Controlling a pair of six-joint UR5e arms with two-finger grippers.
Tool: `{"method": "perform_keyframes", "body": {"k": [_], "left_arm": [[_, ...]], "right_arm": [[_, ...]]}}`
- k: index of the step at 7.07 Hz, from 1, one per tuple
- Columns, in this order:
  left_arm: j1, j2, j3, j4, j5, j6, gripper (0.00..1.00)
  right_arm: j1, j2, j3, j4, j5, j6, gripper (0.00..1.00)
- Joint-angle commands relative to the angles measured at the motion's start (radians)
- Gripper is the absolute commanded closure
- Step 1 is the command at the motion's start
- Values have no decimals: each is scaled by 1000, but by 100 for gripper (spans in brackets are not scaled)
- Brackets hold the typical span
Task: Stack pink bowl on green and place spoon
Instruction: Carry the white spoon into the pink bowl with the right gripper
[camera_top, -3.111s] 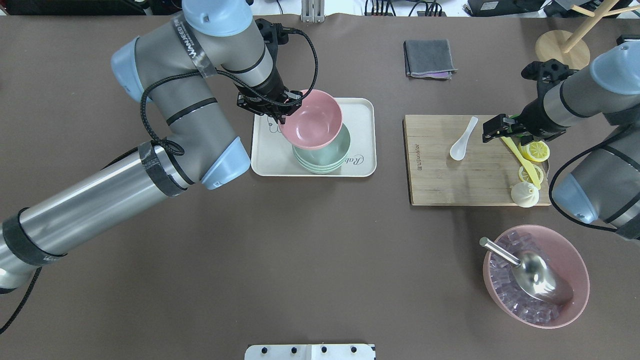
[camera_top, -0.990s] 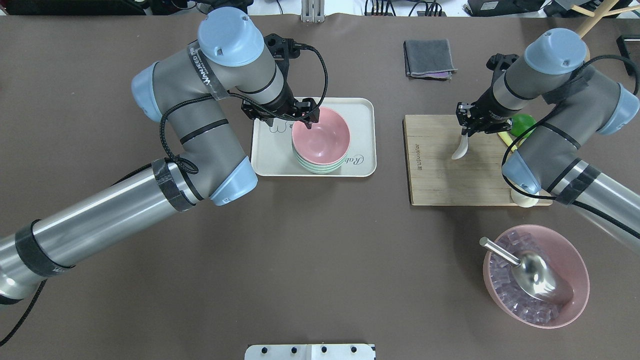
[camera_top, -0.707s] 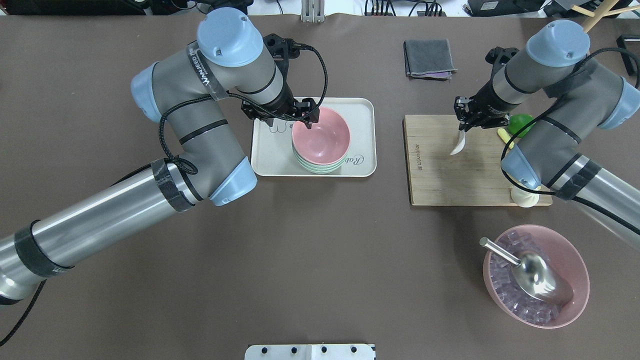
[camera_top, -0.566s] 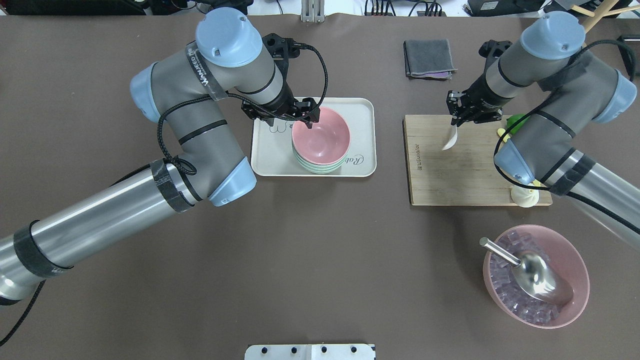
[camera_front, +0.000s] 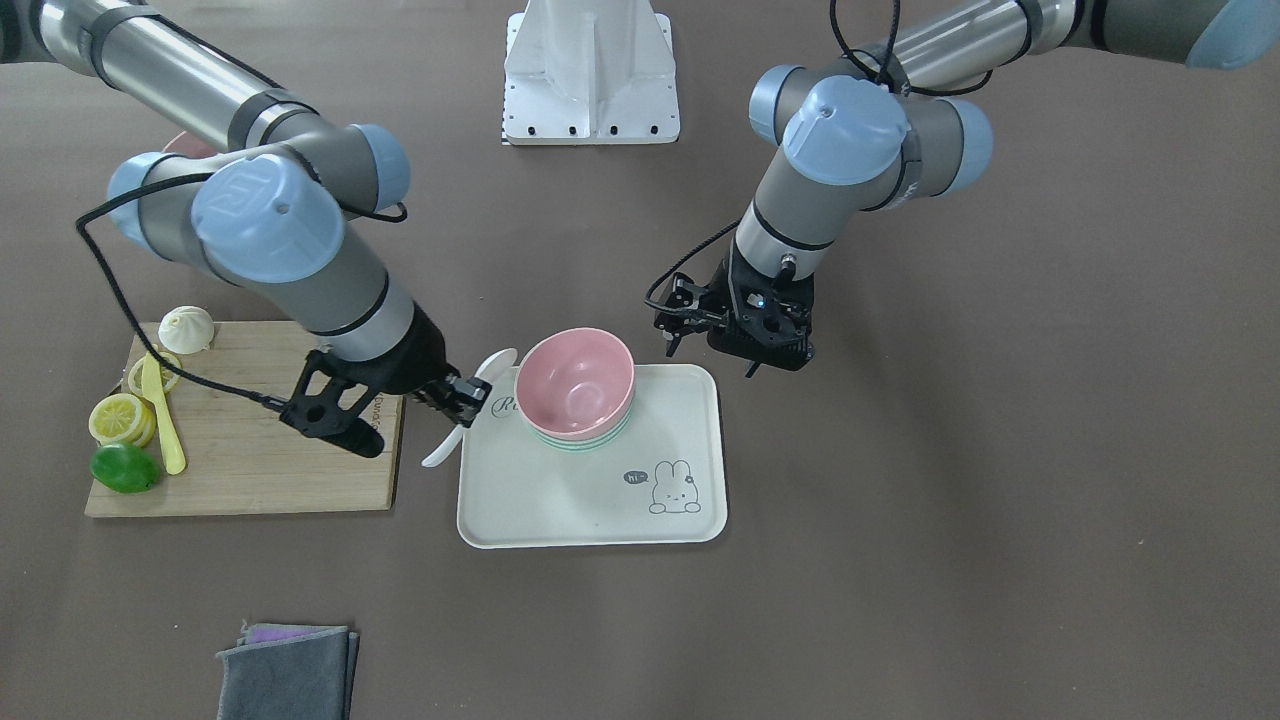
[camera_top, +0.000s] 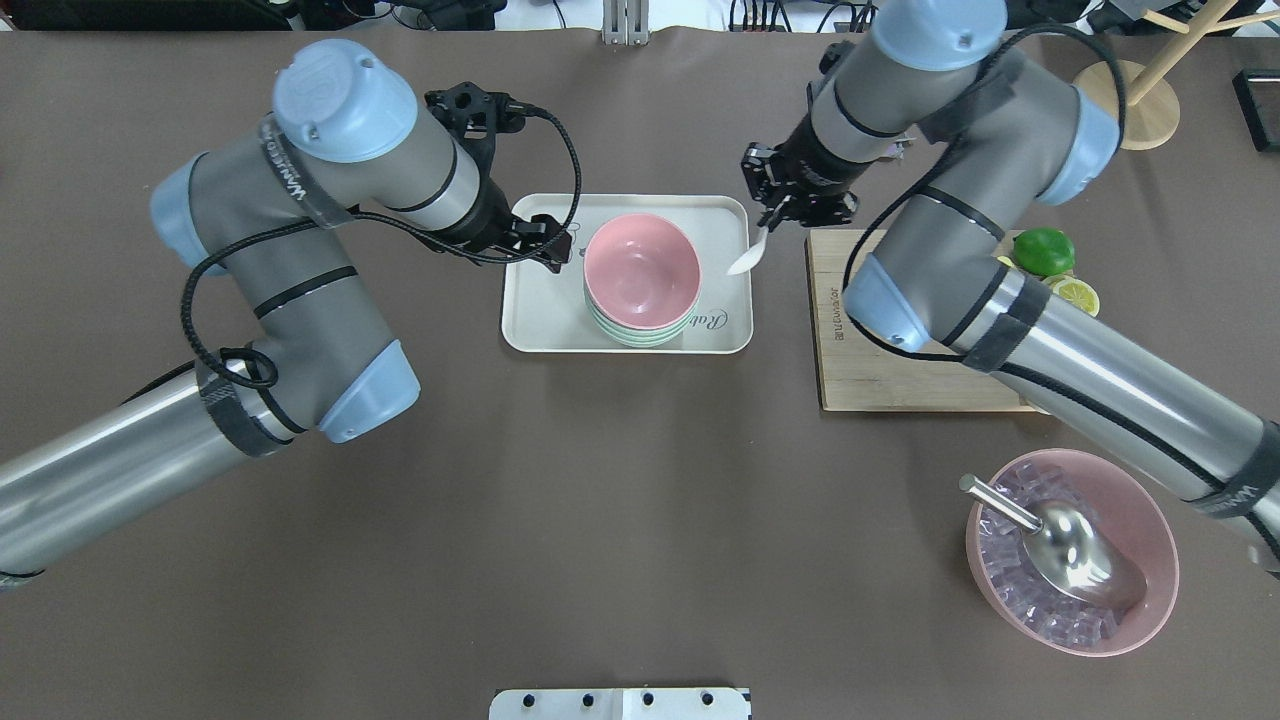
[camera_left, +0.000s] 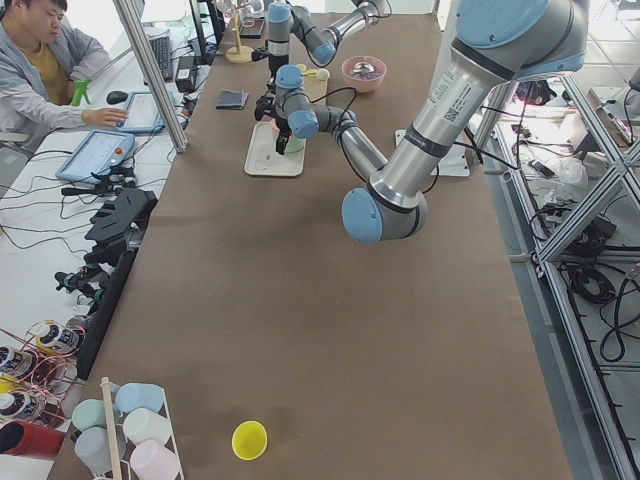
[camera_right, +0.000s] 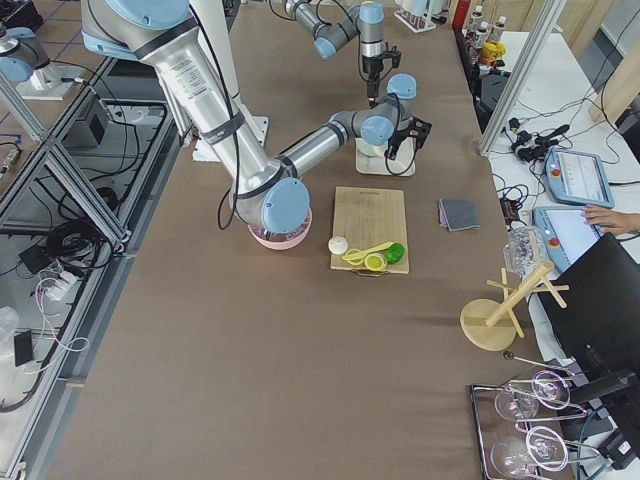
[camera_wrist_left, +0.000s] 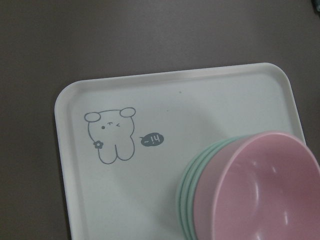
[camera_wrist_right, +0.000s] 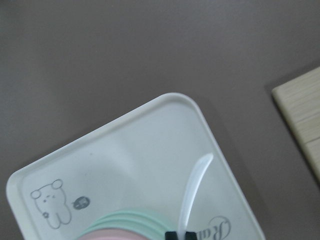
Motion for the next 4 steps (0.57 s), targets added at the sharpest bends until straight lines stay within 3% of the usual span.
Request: {"method": "perform_keyframes", "body": {"k": [1, 2, 3, 4], "left_arm": [[-10, 22, -16, 0, 0, 22, 6], [-10, 22, -18, 0, 0, 20, 5], [-23, 23, -16, 0, -2, 23, 5], [-60, 66, -18, -2, -37, 69, 3]], "right_arm": [[-37, 45, -4, -19, -27, 44, 13], [-34, 10, 33, -16, -18, 31, 0], [2, -88, 135, -19, -6, 28, 0], [92, -226, 227, -21, 61, -107, 0]]}}
